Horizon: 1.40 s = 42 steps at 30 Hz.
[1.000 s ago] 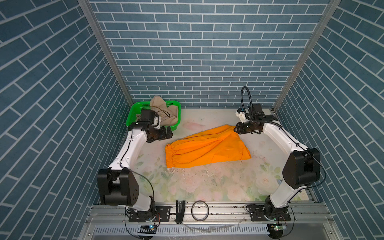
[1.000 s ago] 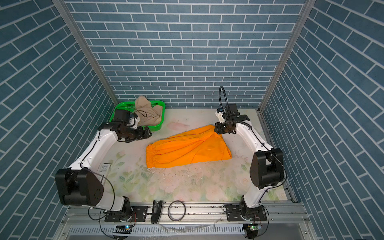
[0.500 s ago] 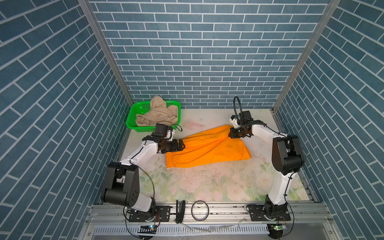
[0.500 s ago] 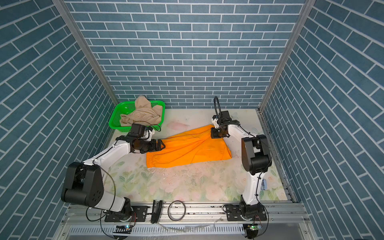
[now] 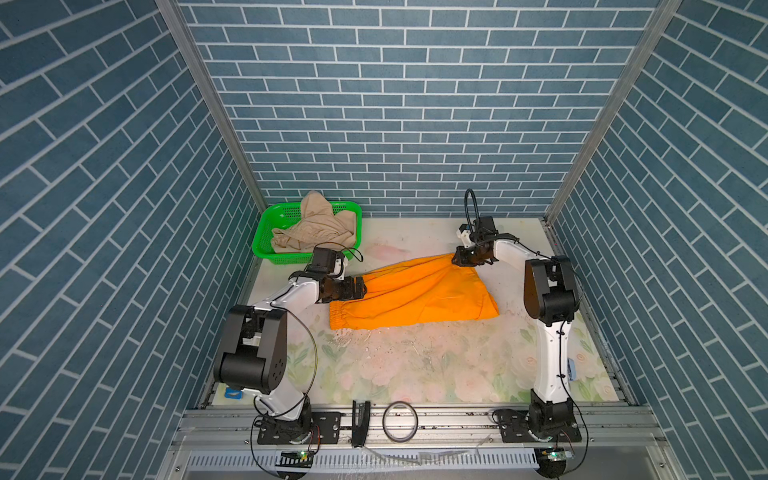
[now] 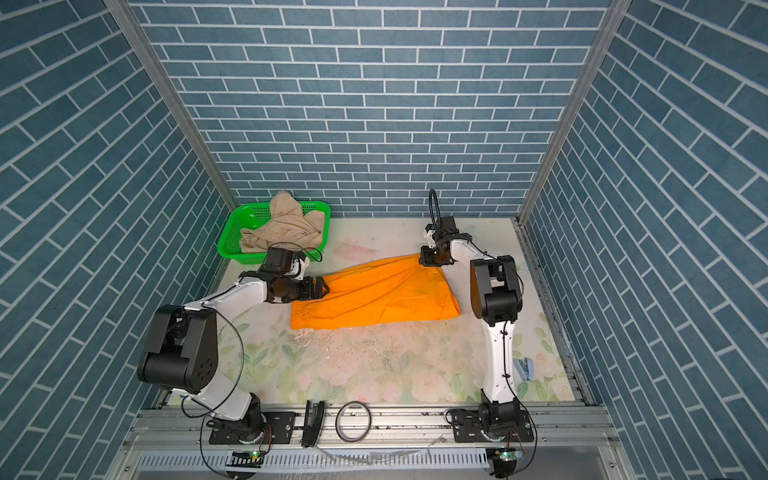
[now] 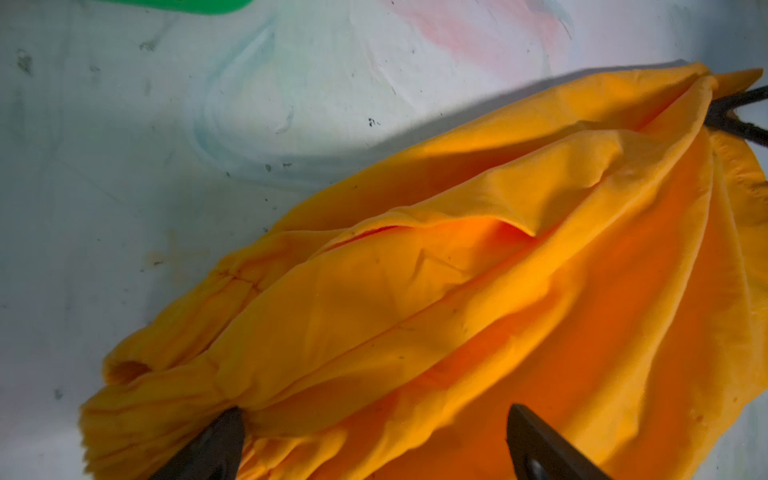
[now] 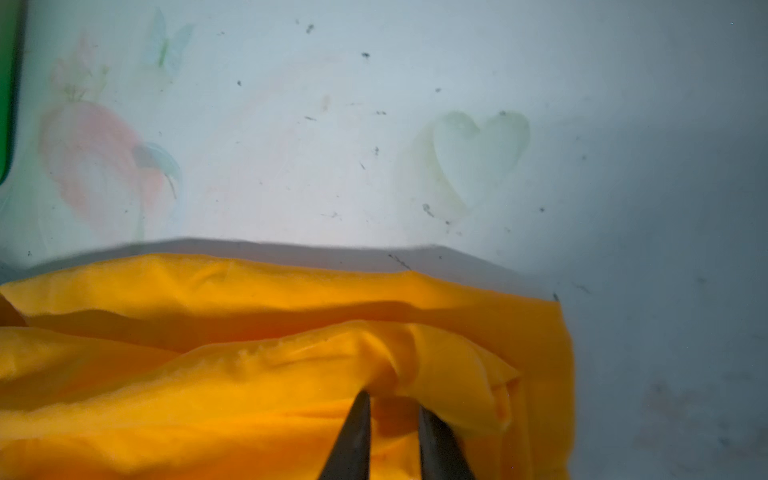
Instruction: Fold and stack the shorts
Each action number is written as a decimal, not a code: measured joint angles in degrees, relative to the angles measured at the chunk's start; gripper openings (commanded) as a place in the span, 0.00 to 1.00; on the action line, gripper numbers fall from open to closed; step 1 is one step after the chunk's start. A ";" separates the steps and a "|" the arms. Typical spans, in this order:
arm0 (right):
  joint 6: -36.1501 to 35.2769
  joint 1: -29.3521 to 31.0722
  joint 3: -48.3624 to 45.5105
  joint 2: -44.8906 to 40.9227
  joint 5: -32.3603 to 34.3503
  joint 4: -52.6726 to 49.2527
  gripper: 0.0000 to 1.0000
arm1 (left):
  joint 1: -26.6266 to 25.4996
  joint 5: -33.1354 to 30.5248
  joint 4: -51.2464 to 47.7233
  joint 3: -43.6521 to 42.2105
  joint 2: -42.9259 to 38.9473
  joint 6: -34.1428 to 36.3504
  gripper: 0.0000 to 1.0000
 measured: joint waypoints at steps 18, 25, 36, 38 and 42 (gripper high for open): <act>1.27 -7.06 -32.46 -42.16 3.82 -5.38 0.64 | 1.46 -1.60 -15.08 0.59 -17.57 -2.91 1.00; 1.53 -6.75 -44.78 -45.51 4.63 -7.56 0.66 | 4.28 -0.85 -16.79 -10.16 -17.66 -5.01 1.00; 2.08 -8.13 -46.05 -37.94 2.49 -1.05 0.67 | 5.57 0.31 -9.31 -14.56 -16.06 -7.63 1.00; 2.80 -8.90 -46.05 -35.54 1.86 -0.02 0.66 | 5.60 0.63 -7.37 -15.58 -15.15 -7.85 0.95; 4.20 -9.44 -45.99 -34.40 -0.39 2.45 0.64 | 5.62 1.95 -5.33 -16.63 -14.08 -8.61 0.64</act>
